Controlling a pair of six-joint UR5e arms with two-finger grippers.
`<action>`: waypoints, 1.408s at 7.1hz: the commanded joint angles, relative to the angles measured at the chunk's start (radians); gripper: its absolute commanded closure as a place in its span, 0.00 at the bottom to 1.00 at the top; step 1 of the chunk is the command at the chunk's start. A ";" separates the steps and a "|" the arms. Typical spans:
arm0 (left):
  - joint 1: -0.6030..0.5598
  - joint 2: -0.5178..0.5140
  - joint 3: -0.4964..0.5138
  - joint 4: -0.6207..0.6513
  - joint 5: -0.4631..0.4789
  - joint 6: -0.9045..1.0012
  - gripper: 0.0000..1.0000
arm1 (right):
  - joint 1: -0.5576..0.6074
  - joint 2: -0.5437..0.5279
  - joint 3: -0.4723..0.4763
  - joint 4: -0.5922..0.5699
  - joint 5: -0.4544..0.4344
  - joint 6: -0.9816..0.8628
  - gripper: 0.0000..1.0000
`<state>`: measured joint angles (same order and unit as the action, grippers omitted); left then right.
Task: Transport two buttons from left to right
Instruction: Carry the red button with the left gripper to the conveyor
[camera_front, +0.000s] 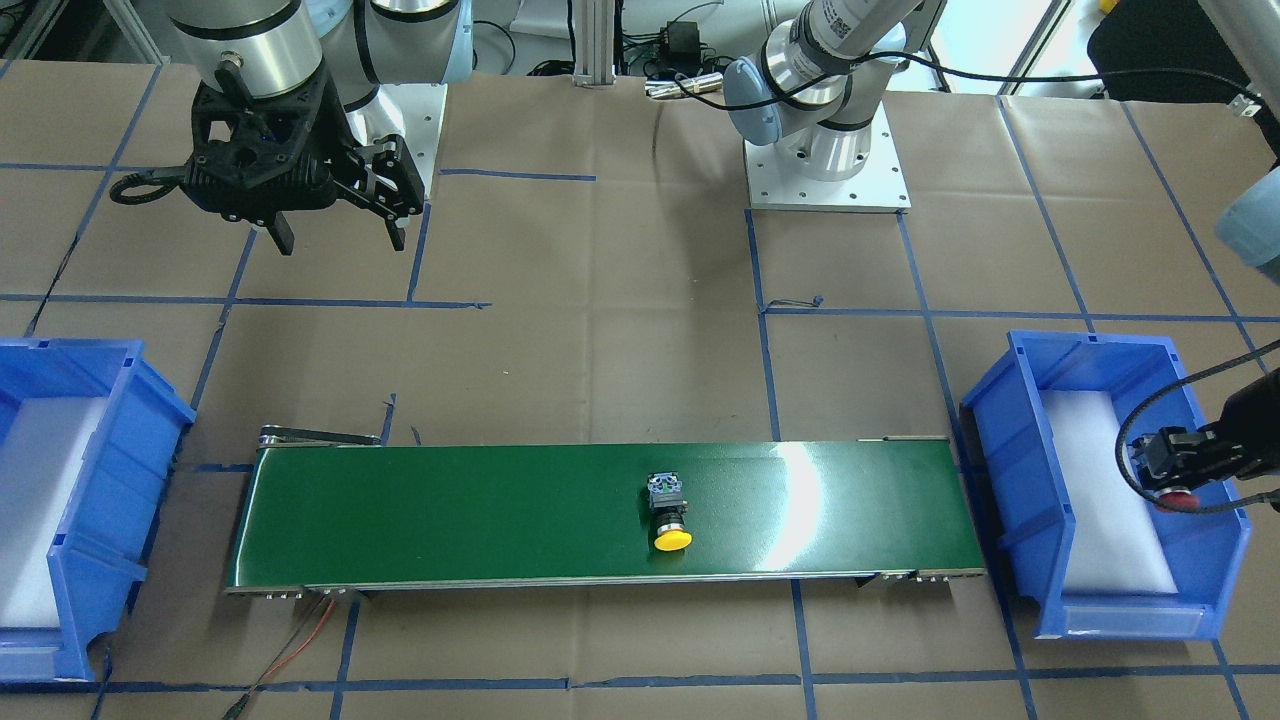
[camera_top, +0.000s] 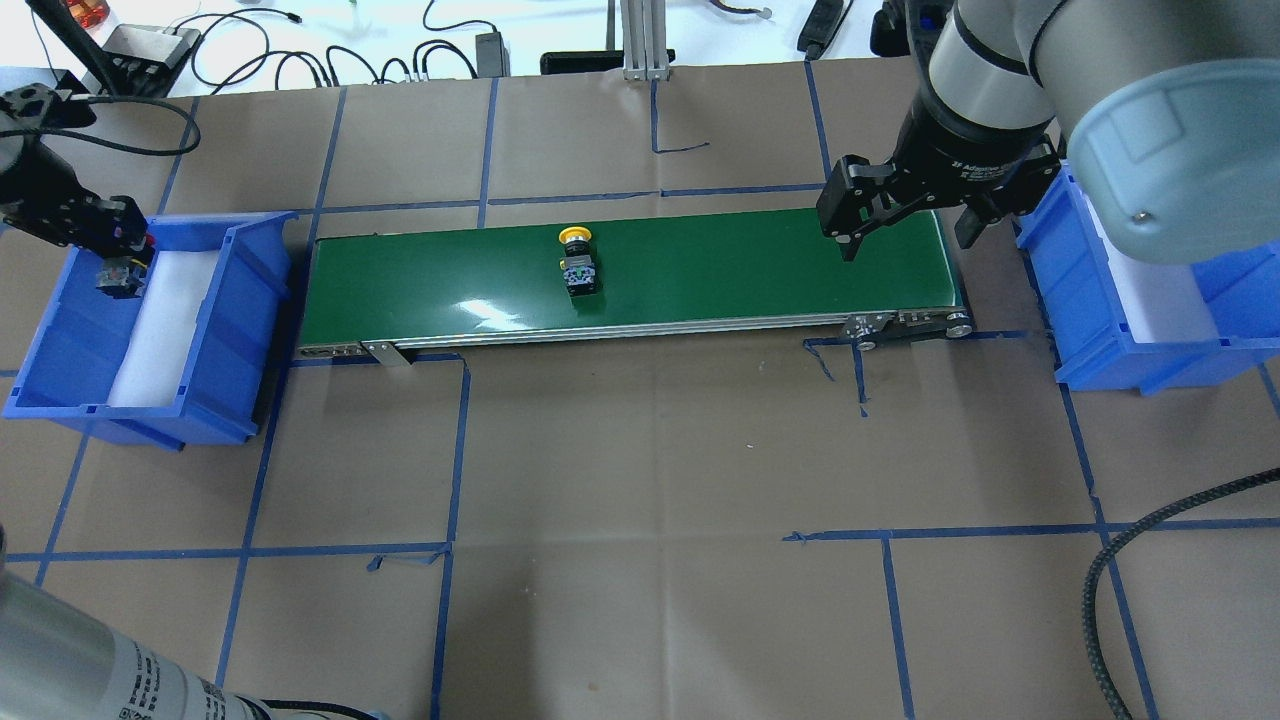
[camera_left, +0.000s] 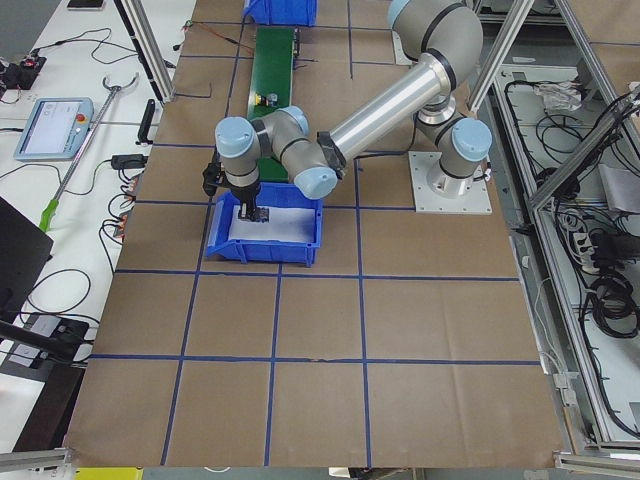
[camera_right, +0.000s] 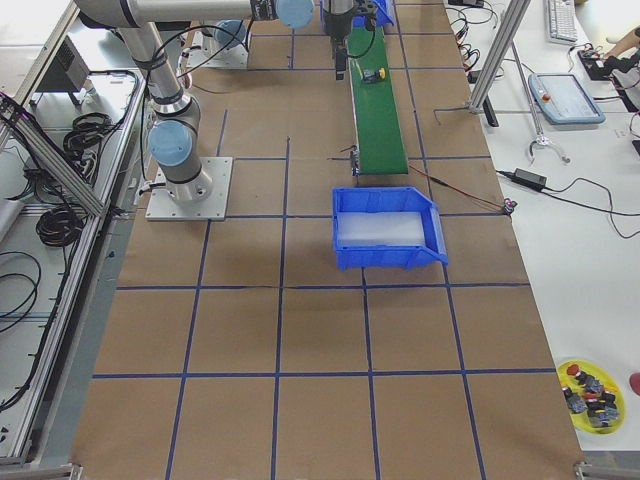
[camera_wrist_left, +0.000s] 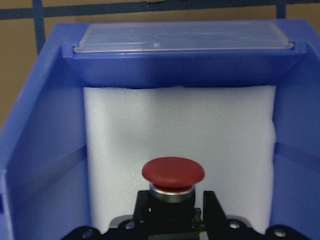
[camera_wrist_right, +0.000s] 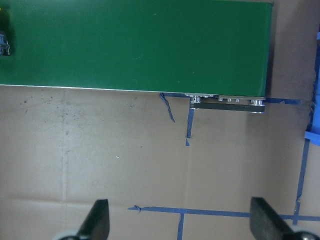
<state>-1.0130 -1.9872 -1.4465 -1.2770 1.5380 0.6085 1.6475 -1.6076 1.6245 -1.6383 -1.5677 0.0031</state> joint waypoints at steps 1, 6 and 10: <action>-0.003 0.056 0.083 -0.152 0.005 -0.003 0.97 | 0.000 0.000 0.000 -0.002 0.000 0.000 0.00; -0.200 0.083 0.068 -0.159 0.011 -0.201 0.97 | -0.005 0.000 0.000 -0.002 -0.003 -0.002 0.00; -0.395 0.068 0.038 -0.147 0.007 -0.374 0.97 | -0.003 0.002 0.000 -0.009 -0.002 -0.002 0.00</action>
<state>-1.3651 -1.9100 -1.3935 -1.4319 1.5464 0.2566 1.6444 -1.6063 1.6244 -1.6459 -1.5689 0.0015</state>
